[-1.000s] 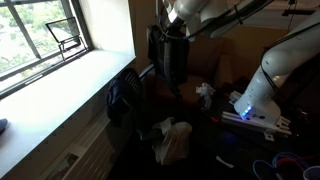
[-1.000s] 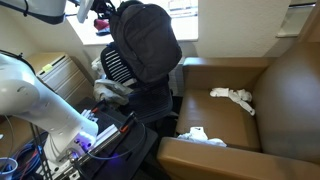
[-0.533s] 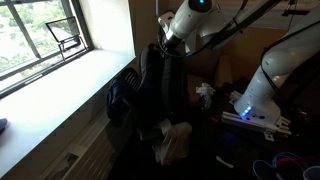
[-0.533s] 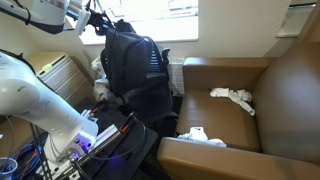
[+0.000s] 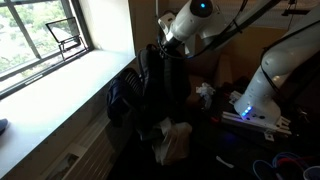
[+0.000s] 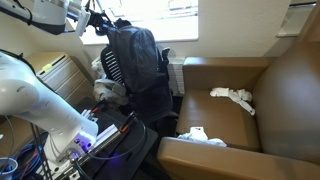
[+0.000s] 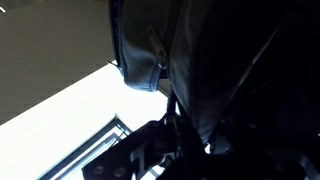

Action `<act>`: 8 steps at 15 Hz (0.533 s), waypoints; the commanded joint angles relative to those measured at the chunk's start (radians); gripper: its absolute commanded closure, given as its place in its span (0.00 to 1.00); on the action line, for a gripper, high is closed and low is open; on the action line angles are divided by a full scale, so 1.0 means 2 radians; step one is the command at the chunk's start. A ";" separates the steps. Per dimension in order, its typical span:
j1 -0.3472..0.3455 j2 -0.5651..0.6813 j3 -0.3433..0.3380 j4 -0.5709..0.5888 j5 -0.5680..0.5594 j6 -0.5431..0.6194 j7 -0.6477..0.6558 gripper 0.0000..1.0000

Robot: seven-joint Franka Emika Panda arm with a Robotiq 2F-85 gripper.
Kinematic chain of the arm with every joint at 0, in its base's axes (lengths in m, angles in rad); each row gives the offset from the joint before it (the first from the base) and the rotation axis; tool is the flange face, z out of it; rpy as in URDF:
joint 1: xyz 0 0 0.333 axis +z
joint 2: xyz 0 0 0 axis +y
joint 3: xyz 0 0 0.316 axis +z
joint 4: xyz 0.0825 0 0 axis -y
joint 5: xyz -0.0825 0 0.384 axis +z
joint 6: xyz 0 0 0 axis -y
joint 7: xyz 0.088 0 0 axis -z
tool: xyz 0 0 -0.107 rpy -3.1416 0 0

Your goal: Take the bag from the brown chair and place it on the black chair

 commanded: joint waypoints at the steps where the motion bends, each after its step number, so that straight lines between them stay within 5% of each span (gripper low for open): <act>1: -0.014 -0.016 0.053 0.011 -0.112 -0.003 0.082 0.96; 5: -0.007 0.036 0.149 0.026 -0.251 -0.052 0.189 0.96; 6: -0.008 0.048 0.173 0.028 -0.287 -0.070 0.215 0.60; 7: -0.002 0.024 0.139 0.009 -0.234 -0.039 0.186 0.83; 8: 0.073 0.057 0.091 0.011 -0.271 -0.081 0.209 0.78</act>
